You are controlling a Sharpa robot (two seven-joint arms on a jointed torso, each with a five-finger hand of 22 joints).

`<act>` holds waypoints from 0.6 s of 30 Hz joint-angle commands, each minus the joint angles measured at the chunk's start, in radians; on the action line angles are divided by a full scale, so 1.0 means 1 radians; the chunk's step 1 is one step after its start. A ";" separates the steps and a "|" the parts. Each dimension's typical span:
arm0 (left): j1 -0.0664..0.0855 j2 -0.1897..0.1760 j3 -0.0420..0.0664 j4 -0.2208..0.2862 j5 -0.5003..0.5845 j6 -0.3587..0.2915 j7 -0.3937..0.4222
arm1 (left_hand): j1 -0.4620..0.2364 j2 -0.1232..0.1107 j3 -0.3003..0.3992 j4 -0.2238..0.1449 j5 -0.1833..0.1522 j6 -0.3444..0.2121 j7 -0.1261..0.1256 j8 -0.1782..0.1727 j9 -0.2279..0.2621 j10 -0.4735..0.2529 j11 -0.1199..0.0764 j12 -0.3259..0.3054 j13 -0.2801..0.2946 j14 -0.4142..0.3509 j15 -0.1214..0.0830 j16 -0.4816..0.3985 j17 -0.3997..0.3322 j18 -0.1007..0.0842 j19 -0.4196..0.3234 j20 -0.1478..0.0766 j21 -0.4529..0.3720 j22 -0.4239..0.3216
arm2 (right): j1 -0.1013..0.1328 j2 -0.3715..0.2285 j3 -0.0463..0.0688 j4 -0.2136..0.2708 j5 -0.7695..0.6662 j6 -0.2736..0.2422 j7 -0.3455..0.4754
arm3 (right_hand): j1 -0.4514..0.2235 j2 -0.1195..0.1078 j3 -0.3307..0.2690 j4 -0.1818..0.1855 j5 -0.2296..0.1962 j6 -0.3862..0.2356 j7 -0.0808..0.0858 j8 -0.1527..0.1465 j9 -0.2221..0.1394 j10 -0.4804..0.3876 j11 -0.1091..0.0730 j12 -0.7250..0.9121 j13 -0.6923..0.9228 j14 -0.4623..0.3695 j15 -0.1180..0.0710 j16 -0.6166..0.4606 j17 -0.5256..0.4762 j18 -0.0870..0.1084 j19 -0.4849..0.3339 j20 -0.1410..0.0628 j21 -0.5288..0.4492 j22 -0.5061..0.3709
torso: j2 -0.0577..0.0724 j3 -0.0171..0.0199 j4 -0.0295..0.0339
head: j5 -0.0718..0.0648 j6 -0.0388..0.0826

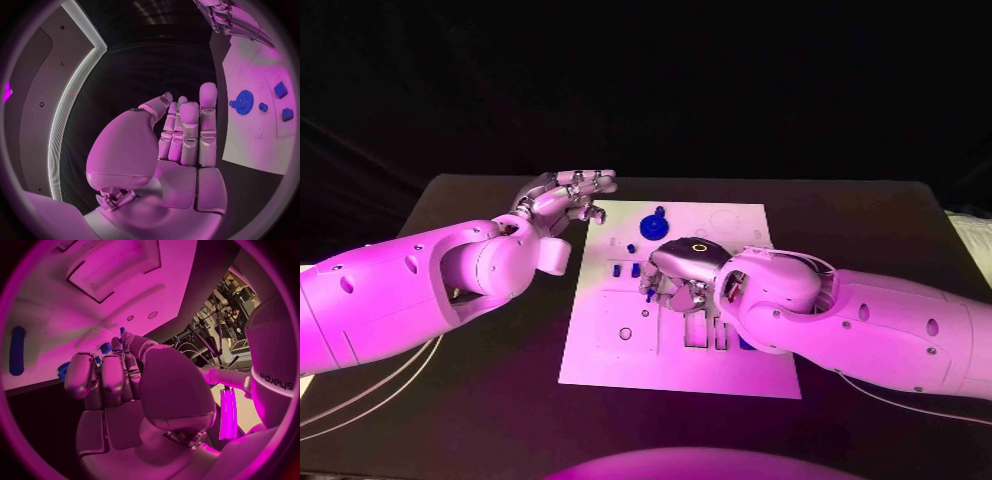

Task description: Assemble the parts on the task board

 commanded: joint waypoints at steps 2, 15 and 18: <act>0.000 0.001 0.001 0.003 -0.013 0.020 0.007 | 0.003 0.001 -0.007 0.000 -0.002 -0.006 -0.001 0.006 -0.001 -0.010 0.000 0.004 0.002 -0.005 0.002 -0.001 -0.001 0.018 -0.004 0.000 -0.004 -0.002 | -0.005 0.006 0.000 -0.005 -0.024 0.017 0.016 | 0.001 0.004 0.006 0.000 0.002 -0.003 0.007 -0.005 0.001 0.004 0.001 -0.003 0.001 0.029 0.006 0.003 -0.001 0.000 0.001 0.002 0.004 -0.002 | 0.000 0.0011 -0.0014 | 0.005 -0.004; 0.000 0.005 0.001 -0.004 -0.013 0.022 -0.002 | 0.003 0.000 -0.009 0.001 -0.002 -0.006 0.000 0.006 -0.001 -0.011 0.000 0.004 0.002 -0.006 0.002 -0.002 -0.002 0.018 -0.005 0.000 -0.006 -0.003 | -0.013 0.015 -0.002 0.003 -0.017 0.034 0.026 | 0.000 0.004 0.006 0.000 0.003 -0.003 0.007 -0.005 0.001 0.004 0.001 -0.003 0.001 0.029 0.007 0.003 -0.002 0.000 0.001 0.003 0.004 -0.002 | 0.000 0.0013 -0.0009 | 0.005 -0.007; 0.000 0.004 0.001 -0.005 -0.013 0.023 -0.003 | 0.003 0.000 -0.009 0.001 -0.002 -0.006 0.000 0.006 -0.001 -0.011 0.000 0.004 0.002 -0.006 0.002 -0.002 -0.002 0.018 -0.005 0.000 -0.006 -0.003 | -0.013 0.014 -0.003 0.003 -0.016 0.045 0.024 | 0.000 0.005 0.006 -0.001 0.003 -0.004 0.007 -0.005 0.001 0.004 0.001 -0.004 0.001 0.029 0.007 0.003 -0.002 0.000 0.001 0.003 0.004 -0.002 | -0.001 0.0014 -0.0007 | 0.006 -0.008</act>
